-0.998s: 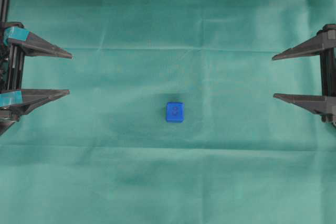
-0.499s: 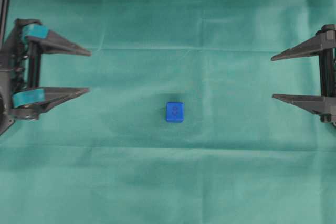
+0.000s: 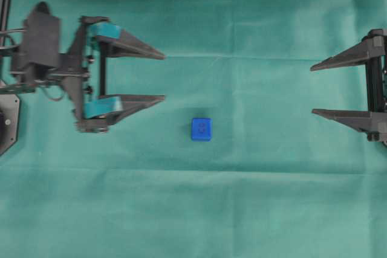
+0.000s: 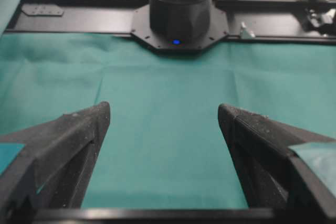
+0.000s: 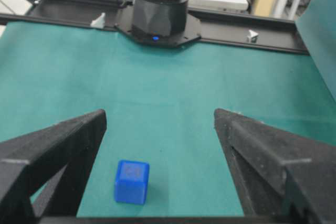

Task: Handover the blue block to the right arm after grasping it with the left arm, then place it in the designated position.
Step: 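Move the open left gripper right toward the blue cube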

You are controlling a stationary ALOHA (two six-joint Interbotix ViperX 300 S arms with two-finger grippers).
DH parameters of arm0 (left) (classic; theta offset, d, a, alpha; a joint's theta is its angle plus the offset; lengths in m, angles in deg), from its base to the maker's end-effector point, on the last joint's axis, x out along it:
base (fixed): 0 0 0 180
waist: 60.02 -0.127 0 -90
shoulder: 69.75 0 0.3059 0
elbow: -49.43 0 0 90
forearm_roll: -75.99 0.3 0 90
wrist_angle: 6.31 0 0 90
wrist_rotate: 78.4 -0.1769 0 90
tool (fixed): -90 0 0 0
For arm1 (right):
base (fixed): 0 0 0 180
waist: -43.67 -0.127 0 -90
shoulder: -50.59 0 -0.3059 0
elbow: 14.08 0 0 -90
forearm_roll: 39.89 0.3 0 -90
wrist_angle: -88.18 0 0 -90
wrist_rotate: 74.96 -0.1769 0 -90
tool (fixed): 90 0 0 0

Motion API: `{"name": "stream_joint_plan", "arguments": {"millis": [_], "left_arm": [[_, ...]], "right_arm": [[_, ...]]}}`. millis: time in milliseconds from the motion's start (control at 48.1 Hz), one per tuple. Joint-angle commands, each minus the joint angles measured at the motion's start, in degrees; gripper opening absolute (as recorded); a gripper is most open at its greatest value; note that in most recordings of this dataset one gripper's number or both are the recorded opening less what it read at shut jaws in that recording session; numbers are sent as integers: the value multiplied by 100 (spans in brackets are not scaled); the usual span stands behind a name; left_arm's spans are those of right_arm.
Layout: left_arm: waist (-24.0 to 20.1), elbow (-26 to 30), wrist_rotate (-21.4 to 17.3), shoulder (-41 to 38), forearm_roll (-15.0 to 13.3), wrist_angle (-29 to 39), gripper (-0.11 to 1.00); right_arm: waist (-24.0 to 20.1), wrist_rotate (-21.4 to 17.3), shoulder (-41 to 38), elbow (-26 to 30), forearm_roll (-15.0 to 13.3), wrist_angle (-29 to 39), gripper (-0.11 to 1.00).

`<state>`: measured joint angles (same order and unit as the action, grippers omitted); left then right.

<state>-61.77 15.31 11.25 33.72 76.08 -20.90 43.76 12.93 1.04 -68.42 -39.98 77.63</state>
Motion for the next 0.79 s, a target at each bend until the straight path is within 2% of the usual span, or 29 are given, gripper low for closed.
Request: {"name": "stream_joint_plan", "arguments": {"millis": [0, 208, 457, 603, 769], "left_arm": [[-18, 396, -9, -229, 9, -26, 99], [-18, 773, -9, -563, 9, 149, 99], [-18, 861, 62, -606, -9, 624, 99], [-18, 1125, 132, -703, -9, 1406, 99], [-18, 1661, 141, -984, -9, 2751, 99]], "right_arm": [[9, 0, -53, 167, -9, -53, 94], [9, 0, -70, 167, 0, -53, 94], [9, 0, -70, 176, -9, -44, 94], [9, 0, -97, 185, -9, -53, 94], [9, 0, -141, 193, 0, -18, 94]]}}
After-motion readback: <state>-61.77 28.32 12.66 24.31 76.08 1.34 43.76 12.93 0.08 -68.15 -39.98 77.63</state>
